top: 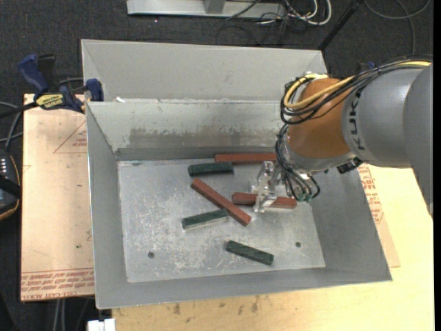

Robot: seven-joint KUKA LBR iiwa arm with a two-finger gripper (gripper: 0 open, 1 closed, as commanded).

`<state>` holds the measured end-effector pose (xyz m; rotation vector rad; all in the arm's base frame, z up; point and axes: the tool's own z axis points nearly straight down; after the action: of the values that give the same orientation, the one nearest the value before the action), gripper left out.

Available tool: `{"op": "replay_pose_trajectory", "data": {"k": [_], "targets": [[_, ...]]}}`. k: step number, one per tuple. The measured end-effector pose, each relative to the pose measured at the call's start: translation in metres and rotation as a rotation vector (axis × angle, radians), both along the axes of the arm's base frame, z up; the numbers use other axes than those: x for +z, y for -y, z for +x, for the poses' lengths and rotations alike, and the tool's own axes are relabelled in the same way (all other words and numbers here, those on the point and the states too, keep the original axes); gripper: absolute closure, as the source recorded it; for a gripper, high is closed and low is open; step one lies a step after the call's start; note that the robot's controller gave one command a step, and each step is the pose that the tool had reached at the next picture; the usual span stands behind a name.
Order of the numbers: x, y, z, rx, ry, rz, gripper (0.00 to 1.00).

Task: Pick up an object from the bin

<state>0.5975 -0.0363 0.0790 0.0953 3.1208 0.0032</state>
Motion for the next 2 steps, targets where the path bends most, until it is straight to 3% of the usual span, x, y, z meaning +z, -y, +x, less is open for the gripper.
{"op": "replay_pose_trajectory", "data": {"k": [1, 2], "targets": [[0.0, 0.0, 0.0, 0.0, 0.0, 0.0, 1.0], [0.154, -0.004, 0.001, -0.068, -0.013, 0.0, 1.0]]}}
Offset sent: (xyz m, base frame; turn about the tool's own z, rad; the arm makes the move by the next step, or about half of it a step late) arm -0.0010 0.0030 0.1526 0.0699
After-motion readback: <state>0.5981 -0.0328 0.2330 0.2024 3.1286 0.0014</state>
